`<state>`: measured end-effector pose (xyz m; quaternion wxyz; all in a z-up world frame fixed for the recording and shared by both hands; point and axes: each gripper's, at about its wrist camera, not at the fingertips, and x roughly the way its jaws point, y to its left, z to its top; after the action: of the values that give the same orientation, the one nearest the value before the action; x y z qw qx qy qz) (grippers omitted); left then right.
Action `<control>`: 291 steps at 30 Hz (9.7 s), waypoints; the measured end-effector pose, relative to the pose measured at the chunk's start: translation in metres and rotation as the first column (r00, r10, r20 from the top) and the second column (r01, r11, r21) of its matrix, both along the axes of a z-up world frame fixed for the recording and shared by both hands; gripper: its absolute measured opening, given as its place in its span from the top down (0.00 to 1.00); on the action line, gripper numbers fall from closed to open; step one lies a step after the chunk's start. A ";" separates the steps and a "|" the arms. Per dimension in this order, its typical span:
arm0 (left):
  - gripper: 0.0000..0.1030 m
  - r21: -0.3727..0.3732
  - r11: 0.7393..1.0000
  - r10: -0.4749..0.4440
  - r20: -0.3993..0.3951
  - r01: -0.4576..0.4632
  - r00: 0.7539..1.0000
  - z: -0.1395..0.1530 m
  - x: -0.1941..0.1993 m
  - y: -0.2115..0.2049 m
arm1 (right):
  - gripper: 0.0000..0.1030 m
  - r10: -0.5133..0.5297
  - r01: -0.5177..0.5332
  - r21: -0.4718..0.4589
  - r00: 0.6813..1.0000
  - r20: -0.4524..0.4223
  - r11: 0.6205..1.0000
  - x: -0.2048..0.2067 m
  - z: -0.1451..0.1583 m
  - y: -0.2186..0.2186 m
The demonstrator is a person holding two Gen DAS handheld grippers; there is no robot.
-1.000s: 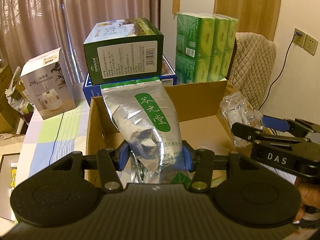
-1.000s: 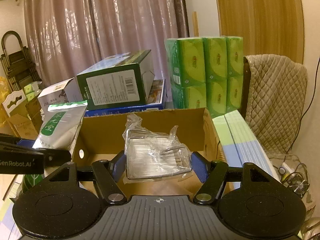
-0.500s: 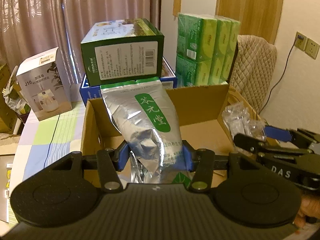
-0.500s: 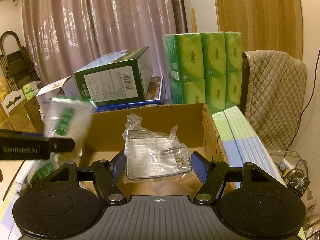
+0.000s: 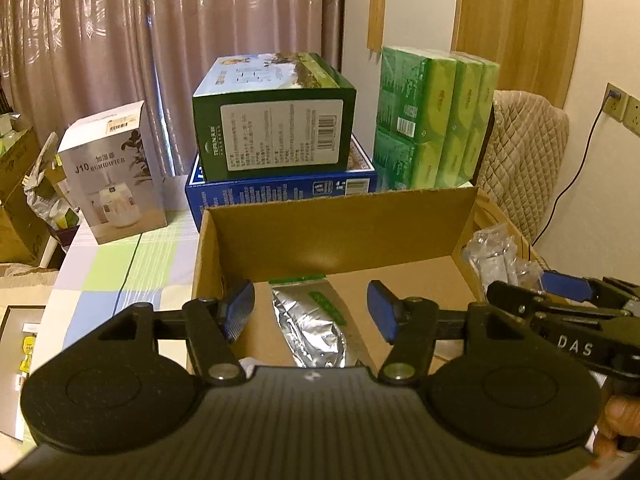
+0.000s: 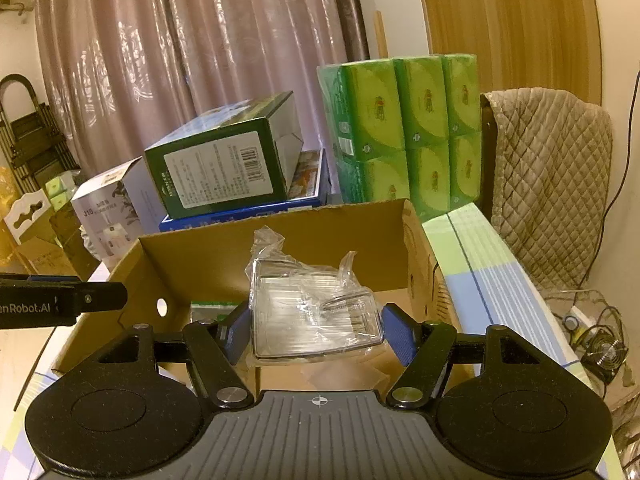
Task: Organize objects
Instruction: 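Lift both held items over the cardboard box and release them inside, then withdraw both grippers from the box toward the red toy and swabs, then grasp the black USB cable with left gripper while right grasps cotton swab bag, then lift the cable and swab bag with both grippers and carry toward the box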
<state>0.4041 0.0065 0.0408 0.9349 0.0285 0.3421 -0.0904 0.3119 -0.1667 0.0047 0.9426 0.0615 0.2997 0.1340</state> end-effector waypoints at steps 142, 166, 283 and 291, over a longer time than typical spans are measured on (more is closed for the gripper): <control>0.43 0.013 0.987 -0.153 -0.233 0.160 0.960 -0.116 -0.174 -0.021 | 0.80 0.331 -0.375 -0.072 0.881 -0.338 0.924 -0.137 -0.103 -0.016; 0.81 0.053 0.951 -0.274 -0.319 0.306 0.907 -0.123 -0.214 -0.042 | 0.80 0.325 -0.365 -0.056 0.880 -0.345 0.929 -0.151 -0.093 -0.017; 0.89 -0.058 0.994 -0.102 -0.120 0.096 0.988 -0.001 -0.171 -0.013 | 0.78 0.239 -0.245 -0.126 0.969 -0.067 0.961 -0.133 0.049 -0.024; 0.89 -0.061 0.994 -0.094 -0.110 0.088 0.989 0.006 -0.160 -0.009 | 0.78 0.254 -0.260 -0.099 0.964 -0.074 0.960 -0.113 0.059 -0.018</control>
<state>0.2437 -0.0028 0.0465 0.9093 0.0128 0.3902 -0.1439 0.1984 -0.1843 0.0635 0.9096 -0.0249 0.3402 0.2371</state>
